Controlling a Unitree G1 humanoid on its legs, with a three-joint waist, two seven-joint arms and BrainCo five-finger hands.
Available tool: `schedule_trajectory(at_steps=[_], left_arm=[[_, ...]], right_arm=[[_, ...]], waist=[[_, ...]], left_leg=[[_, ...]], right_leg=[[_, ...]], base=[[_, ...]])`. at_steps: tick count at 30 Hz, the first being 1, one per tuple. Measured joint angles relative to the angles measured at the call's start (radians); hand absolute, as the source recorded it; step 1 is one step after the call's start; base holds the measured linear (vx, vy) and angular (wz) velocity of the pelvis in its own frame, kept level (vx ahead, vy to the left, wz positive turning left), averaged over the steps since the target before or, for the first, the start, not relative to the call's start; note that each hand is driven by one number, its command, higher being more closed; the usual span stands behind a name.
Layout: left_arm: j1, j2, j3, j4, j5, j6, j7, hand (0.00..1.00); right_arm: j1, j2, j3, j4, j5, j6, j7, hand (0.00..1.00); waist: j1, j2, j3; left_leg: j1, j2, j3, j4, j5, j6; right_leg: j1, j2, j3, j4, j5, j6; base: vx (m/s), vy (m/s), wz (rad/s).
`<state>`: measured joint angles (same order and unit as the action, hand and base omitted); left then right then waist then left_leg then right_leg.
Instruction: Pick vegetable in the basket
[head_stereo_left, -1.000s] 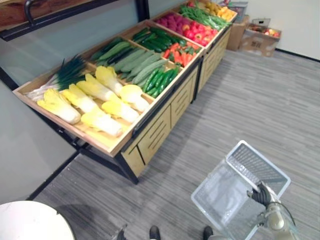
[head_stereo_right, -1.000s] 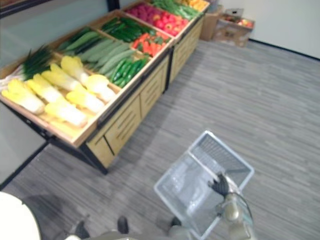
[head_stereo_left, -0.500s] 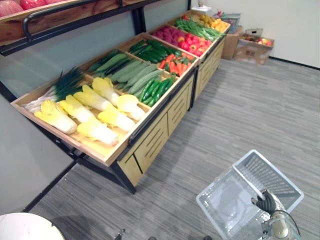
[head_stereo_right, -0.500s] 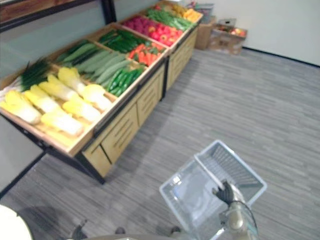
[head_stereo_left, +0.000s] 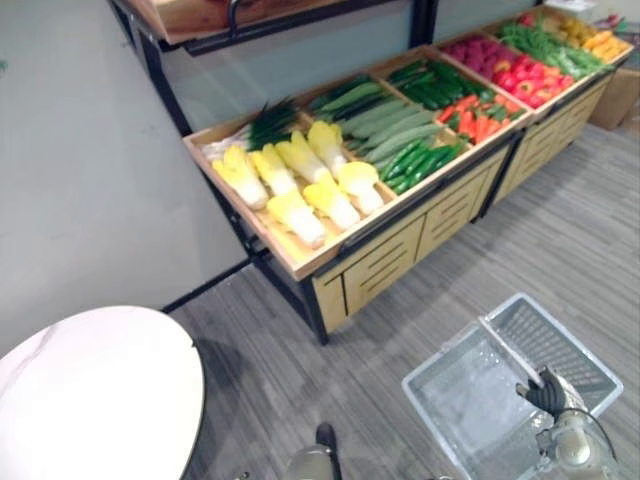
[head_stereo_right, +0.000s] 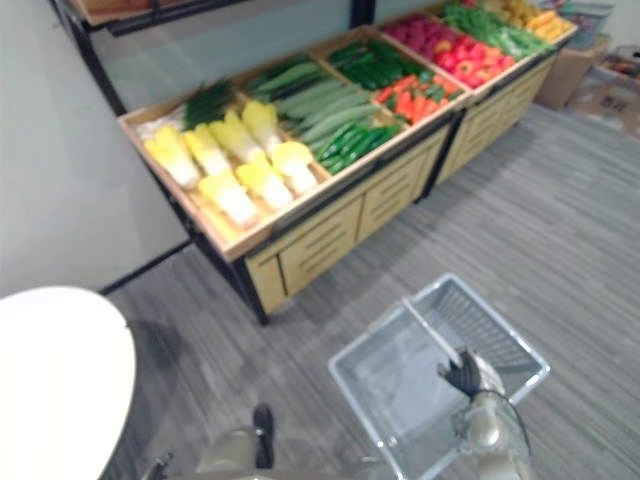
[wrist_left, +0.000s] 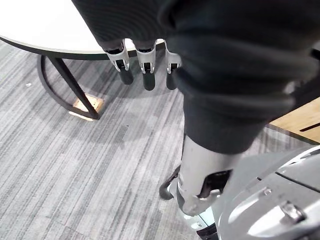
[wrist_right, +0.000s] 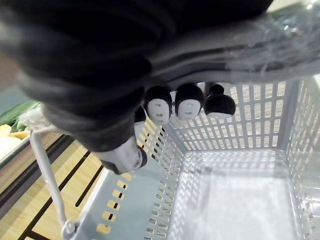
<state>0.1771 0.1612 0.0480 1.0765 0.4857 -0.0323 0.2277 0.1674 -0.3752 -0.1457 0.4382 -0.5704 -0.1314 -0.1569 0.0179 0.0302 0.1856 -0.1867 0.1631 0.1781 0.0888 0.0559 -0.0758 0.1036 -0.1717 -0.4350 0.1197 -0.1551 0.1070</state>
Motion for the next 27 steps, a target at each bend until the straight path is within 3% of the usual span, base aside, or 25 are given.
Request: schedule_trajectory(at_steps=[1,2,4,7,11,14,15,16,17,18,20,21,23,24,25,27], left_arm=[[0.004,-0.001,0.000,0.003,0.000,0.000,0.001,0.00],[0.004,0.000,0.005,0.008,0.000,0.000,0.007,0.00],[-0.001,-0.002,0.008,0.008,0.000,-0.001,0.007,0.00],[0.006,-0.005,0.009,0.008,0.000,-0.001,0.007,0.00],[0.004,-0.004,0.007,0.009,0.000,-0.002,0.007,0.00],[0.008,-0.004,-0.002,0.020,0.000,-0.002,0.005,0.00],[0.014,0.008,-0.005,0.019,0.000,-0.001,0.004,0.00],[0.016,0.023,-0.005,0.018,0.000,0.000,0.003,0.00],[0.016,0.031,-0.005,0.018,0.000,0.001,0.002,0.00],[0.015,0.045,-0.005,0.016,0.000,0.002,0.000,0.00],[0.003,0.063,-0.004,0.014,-0.001,0.008,-0.001,0.00],[-0.008,0.069,-0.002,0.010,-0.006,0.010,-0.002,0.00],[-0.024,0.060,0.006,0.002,-0.013,0.010,-0.002,0.00],[-0.030,0.053,0.021,-0.005,-0.013,0.010,-0.002,0.00],[-0.041,0.042,0.045,-0.015,-0.015,0.009,-0.001,0.00],[-0.054,0.038,0.068,-0.014,-0.016,0.010,0.000,0.00]], right_arm=[[-0.003,0.003,0.001,0.004,0.000,0.001,-0.003,1.00],[-0.007,0.013,0.016,0.006,0.000,0.003,-0.006,1.00],[-0.024,0.020,0.026,0.005,0.000,0.001,-0.007,1.00],[-0.049,0.023,0.042,0.006,-0.001,0.002,-0.006,1.00],[-0.048,0.029,0.049,0.007,-0.002,0.011,-0.007,1.00],[-0.049,0.034,0.048,0.012,-0.021,0.038,-0.009,1.00],[-0.047,0.038,0.055,0.012,-0.023,0.042,-0.008,1.00],[-0.048,0.046,0.067,0.013,-0.023,0.046,-0.008,1.00],[-0.047,0.050,0.076,0.016,-0.023,0.046,-0.008,1.00],[-0.048,0.074,0.077,0.028,-0.023,0.046,-0.008,1.00],[-0.044,0.106,0.077,0.045,-0.022,0.046,-0.007,1.00],[-0.041,0.108,0.077,0.049,-0.021,0.046,-0.007,1.00],[-0.043,0.108,0.073,0.049,-0.020,0.046,-0.008,1.00],[-0.042,0.109,0.073,0.049,-0.020,0.046,-0.008,1.00],[-0.041,0.110,0.071,0.049,-0.019,0.046,-0.008,1.00],[-0.039,0.115,0.040,0.049,-0.019,0.047,-0.008,1.00]], waist=[[0.000,0.004,-0.001],[0.012,-0.009,-0.003],[0.014,-0.026,0.003],[0.015,-0.027,0.000],[0.015,-0.049,-0.026],[0.023,-0.064,-0.034],[0.023,-0.083,-0.043],[0.022,-0.096,-0.048],[0.022,-0.107,-0.045],[0.018,-0.117,-0.038],[0.000,-0.133,-0.035],[-0.005,-0.128,-0.032],[-0.022,-0.114,-0.023],[-0.029,-0.109,-0.021],[-0.043,-0.111,-0.021],[-0.042,-0.119,-0.020]], left_leg=[[0.005,-0.001,0.010,-0.013,0.031,0.001],[0.013,-0.023,0.033,-0.007,0.019,0.013],[-0.009,-0.039,0.051,0.059,-0.031,0.032],[-0.021,-0.040,0.088,0.183,-0.116,0.050],[-0.013,-0.062,0.125,0.200,-0.176,0.046],[0.077,-0.090,0.172,0.088,-0.170,0.053],[0.106,-0.105,0.180,0.057,-0.169,0.054],[0.143,-0.115,0.189,0.032,-0.168,0.066],[0.162,-0.118,0.188,0.022,-0.166,0.077],[0.191,-0.117,0.165,0.016,-0.169,0.095],[0.216,-0.103,0.132,0.017,-0.179,0.107],[0.237,-0.091,0.111,0.013,-0.182,0.111],[0.272,-0.078,0.079,-0.005,-0.183,0.111],[0.281,-0.072,0.063,-0.011,-0.183,0.109],[0.279,-0.069,0.040,-0.012,-0.190,0.092],[0.280,-0.068,0.020,-0.002,-0.206,0.058]], right_leg=[[0.004,-0.002,0.000,-0.001,0.000,0.010],[0.015,-0.023,0.010,-0.032,0.011,0.028],[0.040,-0.038,0.013,-0.072,0.037,0.056],[0.066,-0.061,0.049,-0.098,0.060,0.073],[0.048,-0.101,0.083,-0.079,0.068,0.087],[-0.093,-0.164,0.149,0.212,0.070,0.083],[-0.175,-0.197,0.180,0.374,0.096,0.044],[-0.240,-0.218,0.212,0.511,0.151,-0.026],[-0.266,-0.222,0.232,0.569,0.190,-0.048],[-0.315,-0.213,0.287,0.671,0.248,-0.027],[-0.369,-0.159,0.328,0.780,0.148,-0.033],[-0.392,-0.122,0.316,0.778,0.082,-0.028],[-0.398,-0.069,0.290,0.650,0.045,-0.042],[-0.394,-0.039,0.296,0.529,0.048,-0.039],[-0.380,-0.010,0.323,0.297,0.069,-0.013],[-0.374,-0.009,0.348,0.102,0.096,0.021]], base=[[0.12,0.170,-0.08],[0.15,0.164,-0.04],[0.16,0.150,-0.07],[0.17,0.123,-0.32],[0.18,0.110,-0.32],[0.14,0.167,-0.32],[0.14,0.204,-0.16],[0.16,0.187,-0.11],[0.20,0.132,0.03],[0.22,0.061,0.33],[0.25,-0.015,0.53],[0.24,-0.075,0.44],[0.23,-0.095,0.56],[0.28,-0.171,0.80],[0.24,-0.180,0.67],[0.26,-0.229,0.47]])
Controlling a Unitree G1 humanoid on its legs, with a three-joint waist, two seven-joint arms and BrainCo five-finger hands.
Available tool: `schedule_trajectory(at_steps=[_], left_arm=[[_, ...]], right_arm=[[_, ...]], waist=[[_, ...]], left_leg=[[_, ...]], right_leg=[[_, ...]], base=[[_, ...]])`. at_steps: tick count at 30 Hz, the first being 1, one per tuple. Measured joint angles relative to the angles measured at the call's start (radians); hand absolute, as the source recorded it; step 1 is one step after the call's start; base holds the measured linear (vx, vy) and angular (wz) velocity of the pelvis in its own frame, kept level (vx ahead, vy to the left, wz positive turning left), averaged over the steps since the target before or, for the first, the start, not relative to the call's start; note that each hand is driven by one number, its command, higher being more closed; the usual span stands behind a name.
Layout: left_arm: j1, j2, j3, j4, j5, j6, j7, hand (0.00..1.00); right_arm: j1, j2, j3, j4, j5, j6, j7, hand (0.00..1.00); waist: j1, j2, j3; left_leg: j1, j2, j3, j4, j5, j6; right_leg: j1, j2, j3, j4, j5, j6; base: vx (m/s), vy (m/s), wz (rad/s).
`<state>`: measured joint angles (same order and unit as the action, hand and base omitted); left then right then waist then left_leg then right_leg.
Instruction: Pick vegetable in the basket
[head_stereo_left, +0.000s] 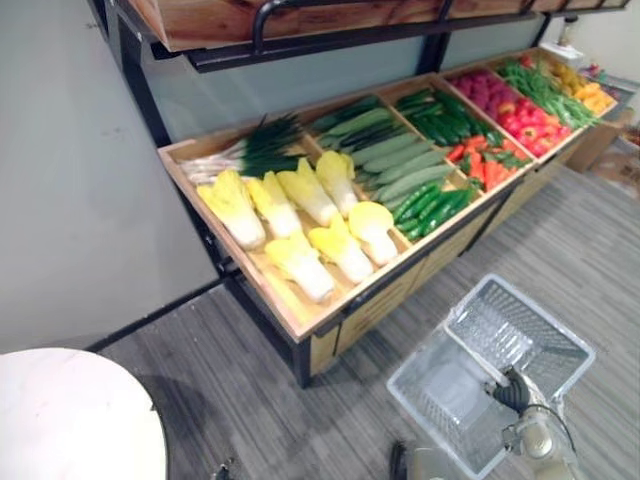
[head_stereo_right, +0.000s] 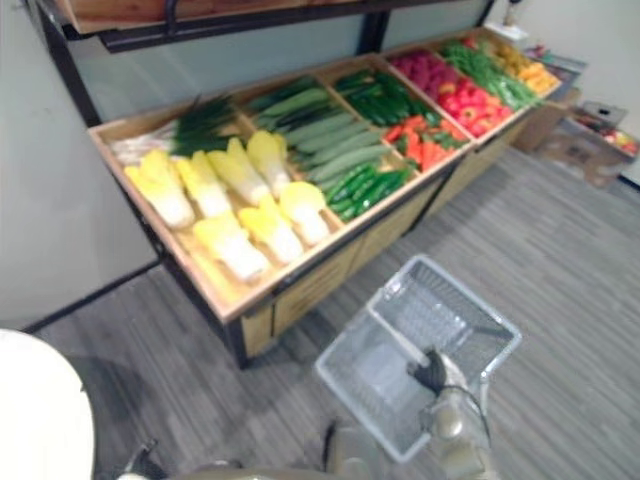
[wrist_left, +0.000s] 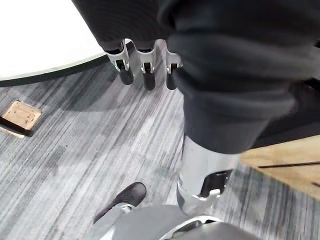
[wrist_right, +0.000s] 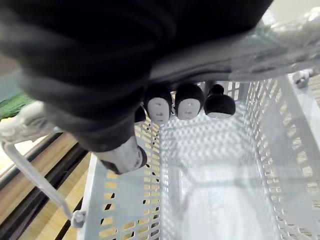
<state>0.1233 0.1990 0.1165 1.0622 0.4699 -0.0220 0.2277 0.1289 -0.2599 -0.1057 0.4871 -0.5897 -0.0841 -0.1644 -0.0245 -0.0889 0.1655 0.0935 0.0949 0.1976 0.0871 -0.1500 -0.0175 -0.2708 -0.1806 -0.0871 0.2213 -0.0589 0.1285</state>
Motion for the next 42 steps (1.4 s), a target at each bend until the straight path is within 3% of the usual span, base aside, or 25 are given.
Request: schedule_trajectory(at_steps=[1,2,3,4,5,6,7,9,13,14,16,18,20,22,24,26,27,28,30,34,37,42], left_arm=[[0.000,0.000,0.007,-0.001,0.000,0.000,0.001,0.00],[0.001,0.006,0.012,0.000,0.000,0.001,0.002,0.00],[0.000,0.019,0.019,0.004,0.000,0.003,0.002,0.00],[0.000,0.003,0.026,0.013,0.000,0.002,0.002,0.00],[0.001,-0.010,0.028,0.014,0.000,0.002,0.002,0.00],[0.000,-0.031,0.028,0.013,0.000,-0.001,0.003,0.00],[-0.001,-0.047,0.028,0.013,0.000,-0.004,0.004,0.00],[-0.006,-0.051,0.029,0.013,0.000,-0.004,0.004,0.00],[-0.005,-0.051,0.057,0.012,-0.034,-0.001,0.013,0.00],[-0.005,-0.052,0.057,0.011,-0.036,0.000,0.019,0.00],[-0.002,-0.053,0.058,0.011,-0.036,0.004,0.030,0.00],[0.006,-0.066,0.060,0.012,-0.036,0.006,0.036,0.00],[0.009,-0.075,0.086,0.013,-0.036,0.010,0.042,0.00],[0.030,-0.078,0.088,0.014,-0.033,0.012,0.042,0.00],[0.040,-0.081,0.088,0.016,-0.030,0.012,0.042,0.00],[0.050,-0.097,0.086,0.038,-0.016,0.012,0.042,0.00],[0.049,-0.086,0.079,0.053,-0.015,0.014,0.040,0.00],[0.047,-0.074,0.063,0.053,-0.015,0.012,0.041,0.00],[0.042,-0.060,0.040,0.054,-0.014,0.012,0.039,0.00],[0.038,-0.029,-0.007,0.064,0.012,0.006,0.032,0.00],[0.037,-0.011,-0.018,0.073,0.013,0.002,0.031,0.00],[0.030,-0.003,-0.022,0.072,0.012,-0.011,0.030,0.00]], right_arm=[[-0.001,0.004,-0.008,0.000,0.000,0.001,0.000,1.00],[0.000,0.007,-0.009,-0.001,0.000,0.002,0.000,1.00],[0.002,0.008,-0.012,0.001,0.000,0.005,0.000,1.00],[0.003,0.006,-0.030,0.001,0.000,0.013,-0.001,1.00],[0.008,0.003,-0.043,0.001,0.000,0.013,-0.001,1.00],[0.015,-0.005,-0.061,0.000,0.000,0.014,-0.002,1.00],[0.014,-0.011,-0.073,0.000,0.000,0.014,-0.002,1.00],[0.024,-0.010,-0.090,0.002,0.001,0.019,-0.002,1.00],[0.057,-0.020,-0.126,0.028,0.002,0.019,-0.002,1.00],[0.071,-0.028,-0.137,0.041,0.004,0.019,-0.002,1.00],[0.082,-0.030,-0.160,0.041,0.019,0.017,-0.005,1.00],[0.091,-0.033,-0.207,0.042,0.041,0.018,-0.015,1.00],[0.097,-0.031,-0.244,0.049,0.052,0.018,-0.031,1.00],[0.097,-0.032,-0.268,0.052,0.062,0.018,-0.043,1.00],[0.097,-0.034,-0.269,0.052,0.061,0.018,-0.043,1.00],[0.102,-0.046,-0.269,0.052,0.061,0.018,-0.044,1.00],[0.103,-0.020,-0.258,0.071,0.061,0.019,-0.043,1.00],[0.125,-0.002,-0.250,0.069,0.062,0.012,-0.044,1.00],[0.139,0.004,-0.251,0.069,0.062,0.012,-0.044,1.00],[0.142,0.001,-0.262,0.073,0.060,0.028,-0.044,1.00],[0.110,0.001,-0.252,0.079,0.059,0.028,-0.044,1.00],[0.078,0.001,-0.227,0.102,0.059,0.028,-0.044,1.00]], waist=[[0.002,-0.005,0.002],[0.001,-0.031,0.001],[0.006,-0.040,0.009],[0.003,-0.018,0.011],[0.002,0.001,0.007],[0.004,0.044,-0.002],[0.003,0.077,-0.010],[-0.004,0.095,-0.016],[-0.002,0.086,-0.010],[0.000,0.076,-0.002],[0.001,0.070,0.002],[-0.003,0.079,0.002],[-0.002,0.080,0.002],[-0.003,0.081,0.001],[-0.002,0.089,-0.003],[-0.002,0.131,-0.014],[-0.003,0.108,-0.026],[-0.005,0.076,-0.040],[-0.006,0.050,-0.052],[-0.006,0.049,-0.071],[-0.018,0.058,-0.077],[-0.030,0.039,-0.074]], left_leg=[[0.000,0.002,-0.004,0.007,-0.009,-0.014],[0.000,0.000,-0.023,0.024,-0.034,-0.054],[0.010,0.005,-0.030,0.029,-0.050,-0.077],[0.019,0.037,-0.046,0.027,-0.069,-0.110],[0.019,0.062,-0.049,0.022,-0.075,-0.122],[0.020,0.111,-0.050,0.012,-0.072,-0.136],[0.020,0.146,-0.050,-0.006,-0.054,-0.149],[0.031,0.160,-0.046,-0.016,0.007,-0.167],[-0.048,0.178,-0.084,0.272,0.036,-0.168],[-0.108,0.174,-0.108,0.412,0.099,-0.190],[-0.136,0.164,-0.122,0.500,0.171,-0.200],[-0.161,0.163,-0.114,0.519,0.104,-0.199],[-0.167,0.160,-0.089,0.418,0.044,-0.193],[-0.136,0.156,-0.101,0.186,0.042,-0.177],[-0.125,0.152,-0.125,0.064,0.064,-0.152],[-0.127,0.146,-0.156,0.004,0.095,-0.150],[-0.122,0.121,-0.122,0.007,0.073,-0.154],[-0.122,0.079,-0.094,0.000,0.059,-0.136],[-0.110,0.032,-0.065,0.001,0.045,-0.115],[-0.066,-0.015,0.029,0.000,0.011,-0.080],[-0.054,-0.003,0.071,0.001,0.002,-0.085],[-0.036,0.022,0.096,0.002,-0.001,-0.088]], right_leg=[[0.002,-0.001,0.010,-0.045,0.012,-0.001],[0.019,-0.018,0.016,-0.109,0.023,0.001],[0.026,-0.022,0.002,-0.111,0.094,0.001],[0.029,0.010,-0.016,-0.087,0.141,-0.007],[0.030,0.031,-0.027,-0.082,0.140,-0.008],[0.033,0.071,-0.055,-0.087,0.132,-0.020],[0.036,0.102,-0.081,-0.098,0.124,-0.033],[0.054,0.111,-0.109,-0.096,0.104,-0.064],[0.165,0.096,-0.162,-0.092,0.056,-0.104],[0.214,0.080,-0.174,-0.093,0.044,-0.100],[0.254,0.062,-0.175,-0.100,0.031,-0.106],[0.282,0.054,-0.174,-0.126,0.019,-0.108],[0.287,0.055,-0.162,-0.139,0.019,-0.107],[0.282,0.059,-0.125,-0.136,0.018,-0.098],[0.268,0.063,-0.085,-0.132,0.018,-0.074],[0.254,0.084,-0.043,-0.138,0.026,-0.039],[0.262,0.061,-0.019,-0.166,0.040,-0.012],[0.270,0.017,-0.004,-0.207,0.062,0.016],[0.267,-0.028,0.030,-0.222,0.078,0.035],[0.242,-0.071,0.108,-0.211,0.096,0.050],[0.198,-0.048,0.128,-0.178,0.108,0.035],[0.188,-0.020,0.117,-0.168,0.118,0.022]], base=[[0.28,-0.288,0.37],[0.26,-0.335,0.28],[0.33,-0.418,0.37],[0.22,-0.286,0.25],[0.30,-0.300,0.24],[0.28,-0.254,0.13],[0.33,-0.290,0.11],[0.27,-0.181,0.37],[0.24,-0.125,0.46],[0.23,-0.081,0.31],[0.18,-0.021,0.18],[0.13,0.053,-0.02],[0.08,0.080,-0.19],[0.08,0.138,-0.45],[0.09,0.257,-0.70],[0.10,0.352,-0.76],[0.10,0.280,-0.51],[0.10,0.272,-0.43],[0.11,0.258,-0.38],[0.12,0.207,-0.56],[0.10,0.085,-0.48],[0.04,-0.008,-0.26]])
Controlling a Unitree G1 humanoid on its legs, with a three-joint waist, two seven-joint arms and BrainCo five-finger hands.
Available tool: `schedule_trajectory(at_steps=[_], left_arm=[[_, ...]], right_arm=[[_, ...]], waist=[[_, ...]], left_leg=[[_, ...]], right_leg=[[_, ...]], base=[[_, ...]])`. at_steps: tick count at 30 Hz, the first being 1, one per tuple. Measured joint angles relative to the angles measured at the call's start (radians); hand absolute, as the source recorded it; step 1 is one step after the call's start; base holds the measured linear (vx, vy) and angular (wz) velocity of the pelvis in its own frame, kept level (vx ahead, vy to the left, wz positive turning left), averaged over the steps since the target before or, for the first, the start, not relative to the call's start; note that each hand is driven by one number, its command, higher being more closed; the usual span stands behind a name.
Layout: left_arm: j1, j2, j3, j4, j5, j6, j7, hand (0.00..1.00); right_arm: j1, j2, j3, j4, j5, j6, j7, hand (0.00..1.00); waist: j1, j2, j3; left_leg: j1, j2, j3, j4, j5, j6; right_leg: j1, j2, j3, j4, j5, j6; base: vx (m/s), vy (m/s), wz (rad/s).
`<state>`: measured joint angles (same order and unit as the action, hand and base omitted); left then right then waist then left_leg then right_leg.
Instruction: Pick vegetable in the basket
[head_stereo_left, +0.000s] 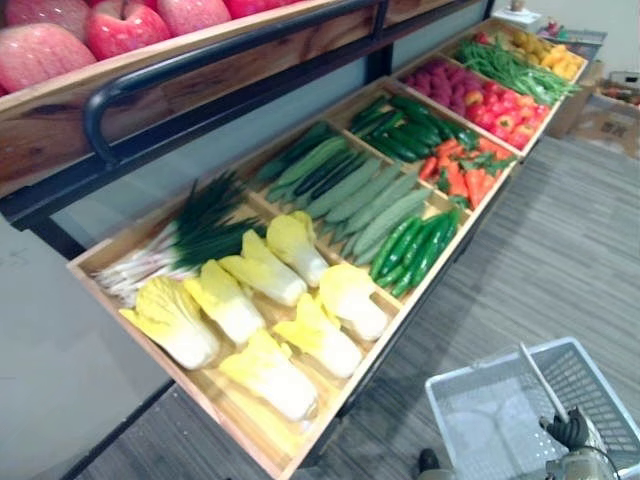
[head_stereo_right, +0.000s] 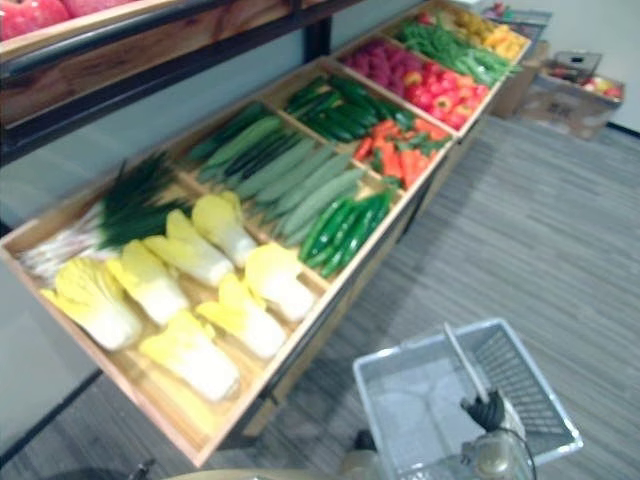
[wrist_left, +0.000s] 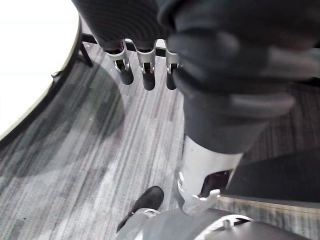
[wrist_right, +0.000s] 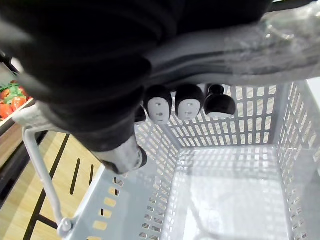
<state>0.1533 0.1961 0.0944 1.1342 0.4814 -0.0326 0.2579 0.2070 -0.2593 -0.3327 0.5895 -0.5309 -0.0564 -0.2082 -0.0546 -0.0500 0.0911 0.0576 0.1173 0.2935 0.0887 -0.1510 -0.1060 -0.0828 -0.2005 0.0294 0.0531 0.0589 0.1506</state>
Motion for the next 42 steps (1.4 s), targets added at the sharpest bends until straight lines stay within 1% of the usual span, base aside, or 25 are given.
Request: schedule_trajectory(at_steps=[2,4,6,9,11,15,16,17,19,21,23,25,26,28,29,30,32,34,35,36,37,38,40,41,42], left_arm=[[-0.003,0.000,0.005,-0.003,-0.005,-0.003,0.001,0.00],[0.001,-0.006,0.044,0.000,-0.006,0.000,0.003,0.00],[0.011,-0.015,0.086,0.000,-0.008,0.002,0.011,0.00],[0.026,-0.029,0.151,-0.001,-0.009,0.014,0.020,0.00],[0.038,-0.036,0.214,-0.001,-0.049,0.021,0.041,0.00],[0.047,-0.039,0.409,-0.001,-0.172,0.044,0.129,0.00],[0.047,-0.039,0.464,-0.002,-0.224,0.044,0.145,0.00],[0.047,-0.039,0.486,-0.001,-0.249,0.044,0.155,0.00],[0.043,-0.040,0.574,-0.002,-0.341,0.044,0.175,0.00],[0.030,-0.039,0.622,-0.006,-0.469,0.035,0.208,0.00],[0.010,-0.040,0.664,-0.008,-0.569,0.022,0.241,0.00],[-0.005,-0.039,0.703,-0.010,-0.630,0.015,0.249,0.00],[-0.016,-0.038,0.730,-0.011,-0.699,0.004,0.254,0.00],[-0.033,-0.036,0.765,-0.020,-0.770,-0.002,0.264,0.00],[-0.049,-0.037,0.774,-0.046,-0.787,-0.003,0.279,0.00],[-0.049,-0.039,0.772,-0.074,-0.788,-0.003,0.288,0.00],[-0.045,-0.042,0.741,-0.200,-0.783,-0.014,0.326,0.00],[-0.027,-0.076,0.677,-0.493,-0.754,-0.041,0.375,0.00],[-0.019,-0.089,0.663,-0.575,-0.727,-0.049,0.388,0.00],[0.001,-0.119,0.643,-0.721,-0.661,-0.065,0.408,0.00],[0.007,-0.146,0.637,-0.829,-0.590,-0.078,0.420,0.00],[0.007,-0.159,0.637,-0.870,-0.564,-0.083,0.425,0.00],[0.010,-0.205,0.631,-0.976,-0.468,-0.087,0.441,0.00],[0.010,-0.209,0.622,-0.988,-0.450,-0.086,0.441,0.00],[0.017,-0.218,0.603,-1.010,-0.414,-0.081,0.440,0.00]], right_arm=[[-0.006,0.000,0.008,0.031,0.000,0.000,0.000,1.00],[-0.007,0.000,0.017,0.055,0.000,-0.001,0.000,1.00],[-0.006,0.000,0.024,0.070,0.000,-0.001,0.000,1.00],[0.010,-0.002,0.024,0.101,0.000,-0.001,0.000,1.00],[0.025,-0.002,0.023,0.122,0.000,-0.001,0.000,1.00],[0.036,-0.002,0.018,0.180,0.000,-0.004,0.000,1.00],[0.038,-0.003,0.015,0.196,0.000,-0.008,0.000,1.00],[0.036,-0.003,0.015,0.205,0.000,-0.010,0.000,1.00],[0.034,-0.004,0.015,0.216,0.000,-0.012,0.000,1.00],[0.032,-0.007,0.015,0.235,0.001,-0.015,0.001,1.00],[0.031,-0.013,0.015,0.257,0.003,-0.016,0.006,1.00],[0.031,-0.018,0.016,0.262,0.007,-0.017,0.014,1.00],[0.026,-0.020,0.016,0.273,0.014,-0.017,0.018,1.00],[0.020,-0.021,0.016,0.289,0.020,-0.017,0.021,1.00],[0.018,-0.023,0.017,0.290,0.020,-0.017,0.023,1.00],[0.016,-0.024,0.018,0.290,0.020,-0.018,0.023,1.00],[0.015,-0.028,0.019,0.290,0.019,-0.021,0.023,1.00],[0.018,-0.031,0.012,0.290,0.018,-0.023,0.022,1.00],[0.018,-0.031,0.008,0.290,0.018,-0.023,0.021,1.00],[0.018,-0.029,-0.003,0.289,0.018,-0.025,0.021,1.00],[0.017,-0.027,-0.019,0.288,0.018,-0.033,0.017,1.00],[0.018,-0.027,-0.024,0.286,0.017,-0.037,0.017,1.00],[0.025,-0.025,-0.041,0.281,0.017,-0.038,0.017,1.00],[0.028,-0.023,-0.048,0.281,0.016,-0.038,0.017,1.00],[0.030,-0.020,-0.054,0.279,0.006,-0.038,0.017,1.00]], waist=[[0.001,-0.012,-0.002],[0.003,-0.022,-0.009],[0.004,-0.019,-0.012],[0.003,-0.015,-0.021],[0.003,-0.012,-0.040],[0.004,-0.012,-0.055],[0.004,-0.014,-0.063],[0.007,-0.014,-0.064],[0.010,-0.012,-0.070],[0.010,-0.011,-0.071],[0.015,-0.013,-0.073],[0.015,-0.016,-0.073],[0.015,-0.019,-0.074],[0.014,-0.022,-0.076],[0.015,-0.022,-0.076],[0.015,-0.023,-0.076],[0.016,-0.023,-0.076],[0.029,-0.023,-0.076],[0.031,-0.023,-0.076],[0.032,-0.020,-0.077],[0.029,-0.014,-0.081],[0.029,-0.012,-0.081],[0.028,-0.002,-0.088],[0.029,-0.002,-0.088],[0.029,0.007,-0.091]], left_leg=[[0.000,0.003,0.002,0.000,0.000,0.000],[0.000,0.003,0.009,0.001,0.000,0.000],[0.000,0.007,0.011,-0.001,0.006,-0.004],[0.000,0.009,0.001,-0.032,0.025,-0.008],[0.002,0.010,-0.005,-0.055,0.040,-0.014],[0.021,0.021,-0.032,-0.088,0.059,-0.021],[0.018,0.024,-0.036,-0.089,0.060,-0.022],[0.018,0.025,-0.036,-0.089,0.060,-0.022],[0.019,0.030,-0.037,-0.094,0.062,-0.024],[0.024,0.032,-0.043,-0.097,0.063,-0.025],[0.033,0.033,-0.051,-0.104,0.063,-0.025],[0.034,0.033,-0.053,-0.105,0.063,-0.026],[0.035,0.033,-0.052,-0.105,0.063,-0.026],[0.035,0.033,-0.050,-0.105,0.063,-0.026],[0.035,0.034,-0.048,-0.104,0.063,-0.026],[0.036,0.034,-0.048,-0.104,0.063,-0.026],[0.035,0.036,-0.047,-0.102,0.063,-0.026],[0.032,0.036,-0.048,-0.099,0.063,-0.026],[0.030,0.035,-0.050,-0.099,0.063,-0.026],[0.024,0.033,-0.054,-0.099,0.063,-0.025],[0.022,0.031,-0.058,-0.099,0.063,-0.025],[0.021,0.030,-0.058,-0.099,0.063,-0.025],[0.021,0.031,-0.061,-0.100,0.063,-0.025],[0.022,0.031,-0.061,-0.101,0.063,-0.025],[0.032,0.033,-0.061,-0.101,0.063,-0.025]], right_leg=[[0.001,0.001,-0.011,-0.006,0.000,0.000],[0.008,-0.003,-0.034,-0.033,0.002,0.003],[0.020,-0.005,-0.050,-0.059,0.007,0.012],[0.020,-0.003,-0.073,-0.072,0.004,0.007],[0.021,0.002,-0.087,-0.075,0.004,0.004],[0.054,0.017,-0.126,-0.092,0.002,-0.004],[0.054,0.018,-0.134,-0.095,0.002,-0.004],[0.055,0.020,-0.134,-0.095,0.004,-0.001],[0.059,0.024,-0.141,-0.096,0.004,0.000],[0.069,0.026,-0.147,-0.099,0.004,-0.001],[0.083,0.028,-0.155,-0.105,0.004,-0.001],[0.086,0.028,-0.159,-0.106,0.004,-0.001],[0.085,0.028,-0.159,-0.106,0.004,-0.001],[0.086,0.028,-0.158,-0.106,0.004,-0.001],[0.086,0.028,-0.158,-0.106,0.004,-0.001],[0.086,0.029,-0.158,-0.106,0.004,-0.001],[0.085,0.030,-0.158,-0.105,0.004,-0.001],[0.083,0.029,-0.158,-0.103,0.004,-0.002],[0.083,0.028,-0.159,-0.102,0.003,-0.002],[0.084,0.026,-0.161,-0.102,0.003,-0.004],[0.082,0.025,-0.163,-0.102,0.002,-0.005],[0.081,0.024,-0.163,-0.102,0.002,-0.005],[0.082,0.025,-0.165,-0.102,0.002,-0.005],[0.083,0.026,-0.167,-0.102,0.001,-0.006],[0.089,0.027,-0.169,-0.102,0.001,-0.006]], base=[[-0.02,-0.015,-0.03],[-0.05,-0.043,-0.11],[-0.06,-0.065,-0.04],[-0.05,-0.056,0.10],[0.01,-0.055,0.16],[0.03,-0.055,0.19],[0.04,-0.042,0.19],[0.05,-0.029,0.09],[0.04,-0.023,0.04],[0.05,-0.014,0.07],[0.05,-0.009,0.08],[0.02,-0.002,0.03],[0.00,0.000,0.00],[0.00,0.000,0.00],[0.00,0.000,0.00],[0.00,0.000,0.00],[-0.02,-0.007,-0.01],[-0.04,-0.015,0.00],[-0.04,-0.011,0.03],[-0.03,-0.005,0.05],[-0.01,-0.001,0.05],[0.00,0.000,0.00],[0.03,-0.002,0.03],[0.05,-0.003,0.06],[0.04,-0.006,0.04]])
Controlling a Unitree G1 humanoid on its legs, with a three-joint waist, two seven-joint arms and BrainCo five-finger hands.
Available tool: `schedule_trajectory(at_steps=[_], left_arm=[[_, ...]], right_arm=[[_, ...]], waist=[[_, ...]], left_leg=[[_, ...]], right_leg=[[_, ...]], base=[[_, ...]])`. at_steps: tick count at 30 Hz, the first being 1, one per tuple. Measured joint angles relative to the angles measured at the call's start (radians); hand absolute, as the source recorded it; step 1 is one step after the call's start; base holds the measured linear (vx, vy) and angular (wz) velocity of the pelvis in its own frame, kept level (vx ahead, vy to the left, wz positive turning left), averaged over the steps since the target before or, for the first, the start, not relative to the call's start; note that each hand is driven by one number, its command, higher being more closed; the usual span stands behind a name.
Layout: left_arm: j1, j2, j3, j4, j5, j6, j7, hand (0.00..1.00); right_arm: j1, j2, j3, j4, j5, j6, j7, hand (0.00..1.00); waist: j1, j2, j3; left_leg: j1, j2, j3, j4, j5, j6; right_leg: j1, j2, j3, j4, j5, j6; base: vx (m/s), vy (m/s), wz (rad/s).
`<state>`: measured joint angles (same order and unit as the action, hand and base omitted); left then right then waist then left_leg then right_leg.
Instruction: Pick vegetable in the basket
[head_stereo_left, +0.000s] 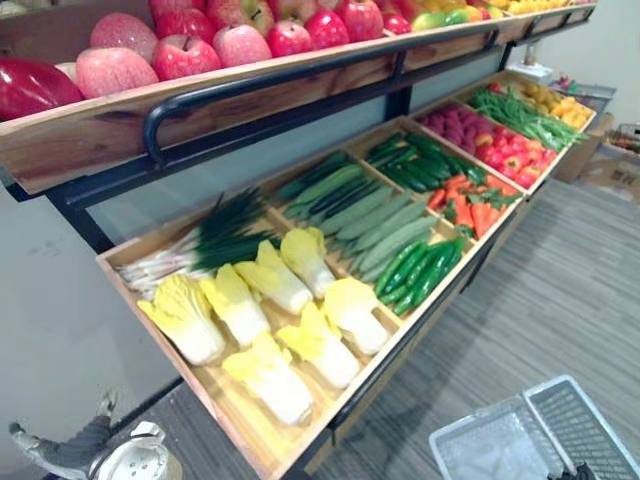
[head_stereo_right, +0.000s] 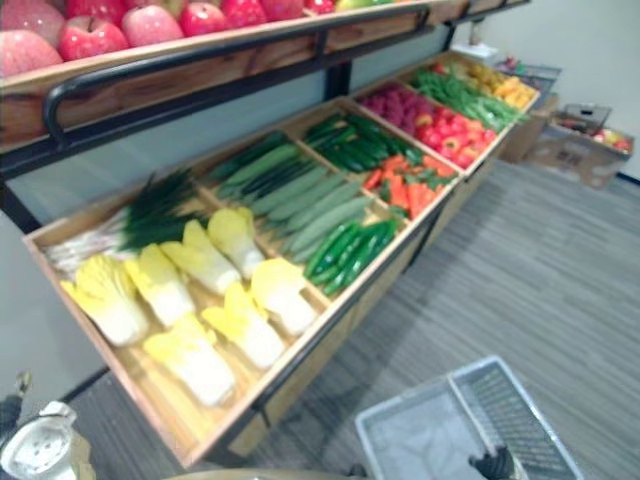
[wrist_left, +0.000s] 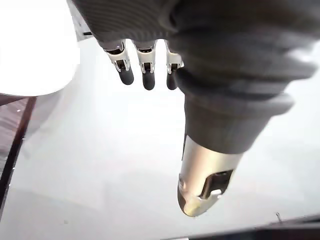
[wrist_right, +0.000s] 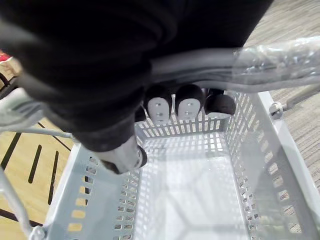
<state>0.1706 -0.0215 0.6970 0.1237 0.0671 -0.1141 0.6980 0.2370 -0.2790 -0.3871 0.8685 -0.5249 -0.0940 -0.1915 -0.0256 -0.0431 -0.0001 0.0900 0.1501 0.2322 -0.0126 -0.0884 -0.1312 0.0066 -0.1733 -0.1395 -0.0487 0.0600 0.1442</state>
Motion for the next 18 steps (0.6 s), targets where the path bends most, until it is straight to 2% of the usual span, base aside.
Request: schedule_trajectory(at_steps=[4,7,8,18], left_arm=[[0.046,-0.017,-0.086,-0.088,0.055,0.011,-0.011,0.00],[0.099,-0.028,-0.186,-0.168,0.066,0.010,-0.049,0.00],[0.119,-0.040,-0.248,-0.196,0.066,0.009,-0.079,0.00],[0.151,-0.041,-0.551,-0.241,0.027,0.007,-0.224,0.00]], right_arm=[[0.005,0.020,0.000,-0.030,-0.024,0.001,0.000,1.00],[0.012,0.032,0.004,-0.041,-0.026,0.000,0.001,1.00],[0.020,0.035,0.005,-0.056,-0.026,0.000,0.001,1.00],[0.042,0.035,0.052,-0.116,-0.038,0.001,0.001,1.00]], waist=[[0.001,-0.004,0.002],[0.002,-0.011,0.003],[0.002,-0.014,0.005],[-0.001,-0.011,0.005]], left_leg=[[0.002,0.003,0.001,0.001,0.000,-0.001],[0.007,0.004,0.004,0.001,-0.002,-0.002],[0.009,0.004,0.007,0.001,-0.002,-0.002],[0.019,0.017,0.029,0.000,-0.003,-0.004]], right_leg=[[0.005,0.002,0.002,0.000,0.000,0.000],[0.015,0.003,0.004,-0.001,0.000,0.000],[0.015,0.004,0.009,-0.001,0.000,0.000],[0.012,0.015,0.021,-0.001,0.000,0.000]], base=[[-0.01,-0.002,0.00],[-0.04,-0.011,-0.01],[-0.03,-0.008,-0.05],[-0.01,-0.013,-0.06]])
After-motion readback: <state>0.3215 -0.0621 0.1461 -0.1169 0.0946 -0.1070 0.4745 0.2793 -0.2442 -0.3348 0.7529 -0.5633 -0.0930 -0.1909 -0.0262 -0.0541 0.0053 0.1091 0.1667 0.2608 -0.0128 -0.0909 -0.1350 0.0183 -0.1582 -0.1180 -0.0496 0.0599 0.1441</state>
